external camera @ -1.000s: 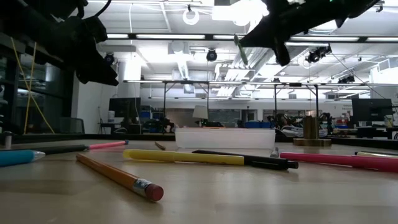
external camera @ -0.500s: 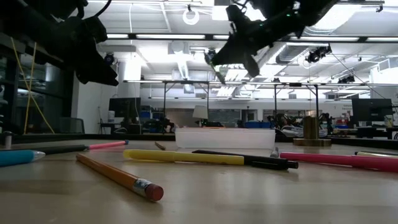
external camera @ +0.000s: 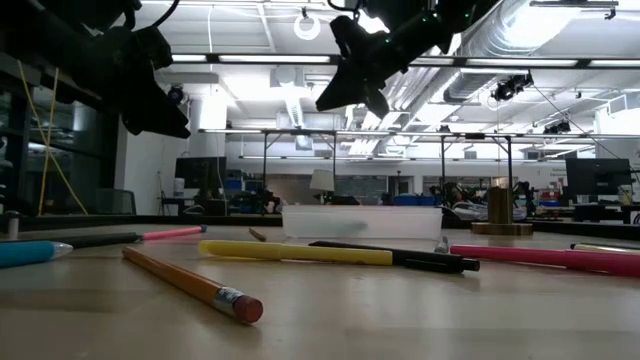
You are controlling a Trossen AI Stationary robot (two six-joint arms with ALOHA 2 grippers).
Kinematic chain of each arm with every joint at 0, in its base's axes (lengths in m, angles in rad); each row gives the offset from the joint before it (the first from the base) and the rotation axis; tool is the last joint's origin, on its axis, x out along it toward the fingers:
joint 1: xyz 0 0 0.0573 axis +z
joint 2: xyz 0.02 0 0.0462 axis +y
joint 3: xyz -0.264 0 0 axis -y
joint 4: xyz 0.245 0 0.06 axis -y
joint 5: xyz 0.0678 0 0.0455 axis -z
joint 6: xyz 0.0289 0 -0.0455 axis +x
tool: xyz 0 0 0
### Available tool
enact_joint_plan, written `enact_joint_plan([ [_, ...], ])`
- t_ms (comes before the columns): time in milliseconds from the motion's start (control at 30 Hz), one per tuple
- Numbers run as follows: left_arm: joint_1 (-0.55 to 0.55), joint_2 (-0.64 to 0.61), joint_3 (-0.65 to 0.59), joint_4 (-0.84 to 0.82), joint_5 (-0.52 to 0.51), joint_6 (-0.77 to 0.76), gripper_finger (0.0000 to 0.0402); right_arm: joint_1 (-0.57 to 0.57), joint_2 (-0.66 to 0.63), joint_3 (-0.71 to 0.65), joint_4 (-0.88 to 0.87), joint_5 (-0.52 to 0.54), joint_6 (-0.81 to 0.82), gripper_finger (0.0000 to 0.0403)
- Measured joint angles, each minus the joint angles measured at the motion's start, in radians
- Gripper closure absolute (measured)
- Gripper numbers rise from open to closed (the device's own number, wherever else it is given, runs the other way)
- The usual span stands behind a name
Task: Pick & place school supplies into a supply box
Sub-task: Put the pink highlighter into the supply box
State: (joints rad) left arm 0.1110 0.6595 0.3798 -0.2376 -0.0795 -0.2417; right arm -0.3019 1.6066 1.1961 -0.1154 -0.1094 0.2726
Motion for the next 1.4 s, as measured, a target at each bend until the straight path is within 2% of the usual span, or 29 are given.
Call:
enact_joint_plan([
  [533,0.000,0.000,0.000,0.000,0.000,0.000,0.0179,0.000,0.003,0.001,-0.119,0.001,-0.053,0.0403],
  [933,0.000,0.000,0.000,-0.014,-0.009,0.000,0.0179,0.004,0.126,0.001,-0.136,-0.091,-0.058,0.0403],
  [1400,0.000,0.000,0.000,-0.135,-0.013,0.000,0.0179,0.048,0.181,0.001,-0.151,-0.099,-0.075,0.0403],
])
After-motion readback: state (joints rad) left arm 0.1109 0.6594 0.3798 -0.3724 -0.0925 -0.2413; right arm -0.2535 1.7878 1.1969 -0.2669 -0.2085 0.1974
